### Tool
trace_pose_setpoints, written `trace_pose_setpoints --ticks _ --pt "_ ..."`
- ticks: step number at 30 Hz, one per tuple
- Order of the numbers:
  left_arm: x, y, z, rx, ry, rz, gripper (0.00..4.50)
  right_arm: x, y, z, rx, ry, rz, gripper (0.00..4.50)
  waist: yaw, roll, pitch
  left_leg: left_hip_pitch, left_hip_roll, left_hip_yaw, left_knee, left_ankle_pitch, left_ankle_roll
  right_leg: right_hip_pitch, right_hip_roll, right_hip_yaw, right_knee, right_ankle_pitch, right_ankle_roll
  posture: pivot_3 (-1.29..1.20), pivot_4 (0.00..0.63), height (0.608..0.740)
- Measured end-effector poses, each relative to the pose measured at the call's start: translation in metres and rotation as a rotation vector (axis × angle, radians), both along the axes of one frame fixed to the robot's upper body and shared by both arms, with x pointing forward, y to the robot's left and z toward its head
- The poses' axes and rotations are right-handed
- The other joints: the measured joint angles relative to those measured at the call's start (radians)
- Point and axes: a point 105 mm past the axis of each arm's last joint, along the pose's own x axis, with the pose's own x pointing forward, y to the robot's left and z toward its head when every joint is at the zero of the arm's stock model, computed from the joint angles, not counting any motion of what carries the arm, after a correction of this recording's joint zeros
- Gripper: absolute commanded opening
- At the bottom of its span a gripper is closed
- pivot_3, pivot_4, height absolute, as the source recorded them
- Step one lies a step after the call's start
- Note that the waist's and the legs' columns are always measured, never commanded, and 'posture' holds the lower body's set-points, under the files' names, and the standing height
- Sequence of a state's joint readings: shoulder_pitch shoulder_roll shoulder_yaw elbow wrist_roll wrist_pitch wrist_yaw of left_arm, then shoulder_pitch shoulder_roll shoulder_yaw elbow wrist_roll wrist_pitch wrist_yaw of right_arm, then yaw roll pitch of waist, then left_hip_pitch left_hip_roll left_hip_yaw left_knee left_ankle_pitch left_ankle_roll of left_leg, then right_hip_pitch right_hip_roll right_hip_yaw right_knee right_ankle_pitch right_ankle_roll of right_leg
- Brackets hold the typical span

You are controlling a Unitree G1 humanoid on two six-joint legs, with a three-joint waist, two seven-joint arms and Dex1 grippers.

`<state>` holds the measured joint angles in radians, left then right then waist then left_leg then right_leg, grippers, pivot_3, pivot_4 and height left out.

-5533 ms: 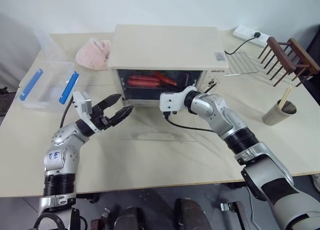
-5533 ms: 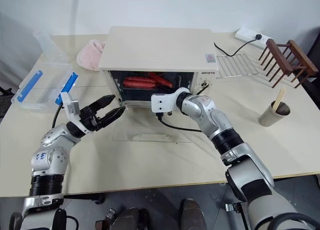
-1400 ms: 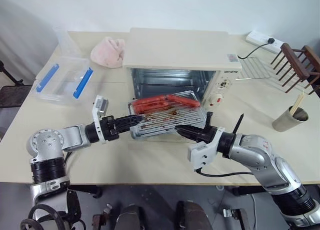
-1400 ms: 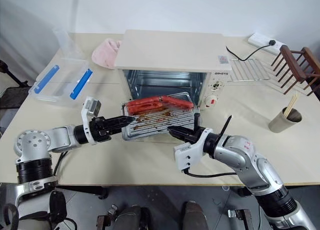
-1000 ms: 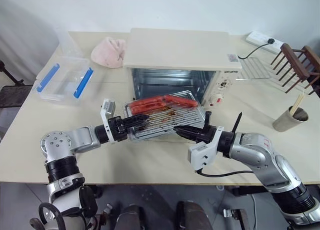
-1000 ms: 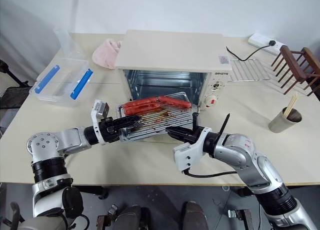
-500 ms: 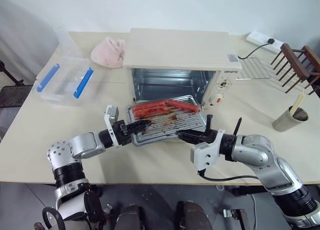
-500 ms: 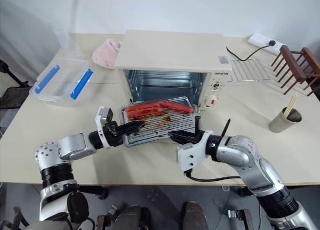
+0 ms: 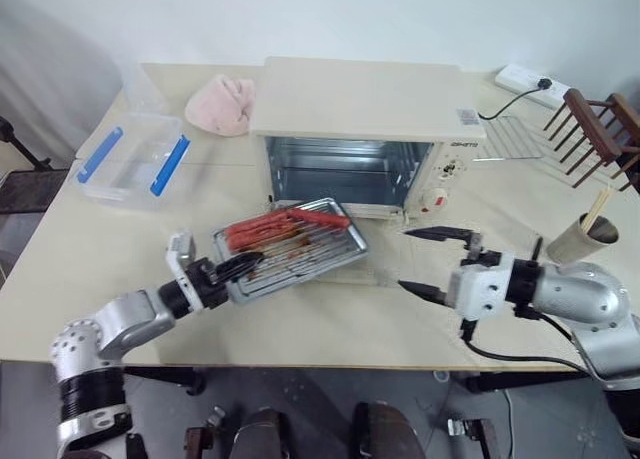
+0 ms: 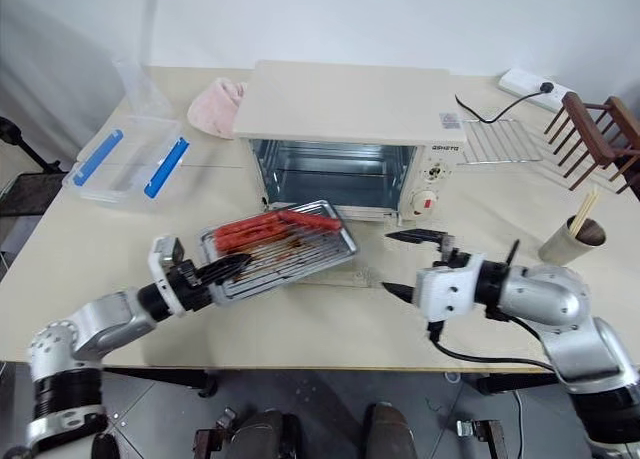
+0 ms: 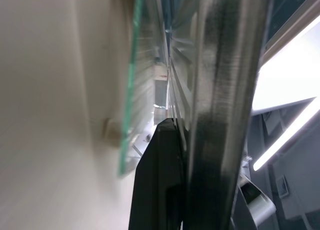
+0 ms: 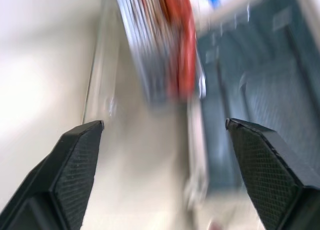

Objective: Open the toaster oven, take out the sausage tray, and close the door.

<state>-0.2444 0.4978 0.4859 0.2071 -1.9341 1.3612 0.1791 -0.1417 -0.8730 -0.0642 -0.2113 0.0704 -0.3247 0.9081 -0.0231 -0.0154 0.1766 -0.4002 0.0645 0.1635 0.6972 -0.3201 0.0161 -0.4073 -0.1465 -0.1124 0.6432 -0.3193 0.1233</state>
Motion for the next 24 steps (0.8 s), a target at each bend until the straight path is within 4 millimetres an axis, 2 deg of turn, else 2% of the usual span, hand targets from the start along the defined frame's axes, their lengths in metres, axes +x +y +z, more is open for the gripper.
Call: trace_pose_setpoints --ticks 3,4,6,8,11,13,16,17,22,24 --pt "-0.014 0.011 0.001 -0.015 -0.021 -0.011 0.0 0.003 -0.017 -0.007 0.037 0.049 -0.054 4.1 -0.004 0.0 0.0 0.001 0.001 0.001 0.0 0.0 0.0 0.0 0.001 0.001 0.0 0.0 -0.001 0.0 0.15 0.74" --pt "-0.017 0.012 0.0 -0.019 -0.026 -0.012 0.0 0.003 -0.02 -0.01 0.04 0.066 -0.061 3.82 -0.003 0.0 0.0 0.002 0.001 0.002 0.0 0.0 0.0 0.0 0.001 0.002 0.0 0.0 -0.001 0.0 0.15 0.74" --pt "-0.023 0.015 -0.001 -0.028 -0.03 -0.014 0.0 0.005 -0.025 -0.014 0.055 0.088 -0.079 3.54 -0.004 0.0 0.0 0.002 0.001 0.002 0.0 0.0 0.0 0.0 0.0 0.003 0.0 0.0 -0.001 0.0 0.15 0.74" --pt "-0.034 0.023 -0.005 -0.044 -0.03 0.019 0.0 0.011 -0.037 -0.02 0.094 0.119 -0.127 2.89 -0.006 0.0 0.0 0.002 0.001 0.003 -0.001 0.0 0.0 0.0 0.0 0.004 0.0 0.0 -0.001 0.0 0.15 0.74" --pt "-0.049 0.048 -0.012 -0.075 -0.027 0.166 0.0 0.02 -0.055 -0.039 0.141 0.193 -0.208 1.86 -0.009 0.0 0.0 0.007 0.001 0.007 -0.004 0.0 0.0 0.0 0.0 0.007 -0.003 -0.001 -0.002 0.0 0.15 0.74" --pt "-0.052 0.058 -0.011 -0.102 -0.047 0.238 0.0 0.024 -0.056 -0.046 0.173 0.227 -0.216 1.18 -0.007 0.001 0.0 0.011 0.001 0.008 -0.005 0.0 -0.001 0.002 0.0 0.008 -0.004 -0.002 -0.003 0.0 0.15 0.74" --pt "-0.058 0.058 -0.01 -0.128 -0.085 0.301 0.0 0.034 -0.047 -0.044 0.215 0.239 -0.184 0.17 -0.006 0.001 0.0 0.013 0.002 0.008 -0.005 0.0 -0.001 0.006 -0.001 0.008 -0.004 -0.002 -0.003 0.0 0.15 0.74" --pt "-0.063 0.059 -0.011 -0.147 -0.097 0.344 0.0 0.035 -0.042 -0.045 0.209 0.262 -0.16 0.03 -0.007 0.001 0.0 0.013 0.002 0.008 -0.005 0.0 -0.001 0.007 -0.001 0.008 -0.006 -0.002 -0.003 0.0 0.15 0.74" --pt "-0.078 0.072 -0.02 -0.207 -0.095 0.535 0.0 0.035 -0.034 -0.073 0.207 0.426 -0.144 0.03 -0.004 0.001 0.0 0.013 0.002 0.006 -0.006 -0.001 -0.001 0.008 -0.001 0.007 -0.008 -0.002 -0.003 0.0 0.15 0.74" --pt "-0.083 0.078 -0.025 -0.216 -0.082 0.591 0.0 0.039 -0.029 -0.076 0.239 0.444 -0.137 0.03 -0.006 0.001 0.0 0.014 0.001 0.006 -0.005 -0.001 -0.001 0.009 -0.001 0.007 -0.008 -0.002 -0.003 0.0 0.15 0.74"
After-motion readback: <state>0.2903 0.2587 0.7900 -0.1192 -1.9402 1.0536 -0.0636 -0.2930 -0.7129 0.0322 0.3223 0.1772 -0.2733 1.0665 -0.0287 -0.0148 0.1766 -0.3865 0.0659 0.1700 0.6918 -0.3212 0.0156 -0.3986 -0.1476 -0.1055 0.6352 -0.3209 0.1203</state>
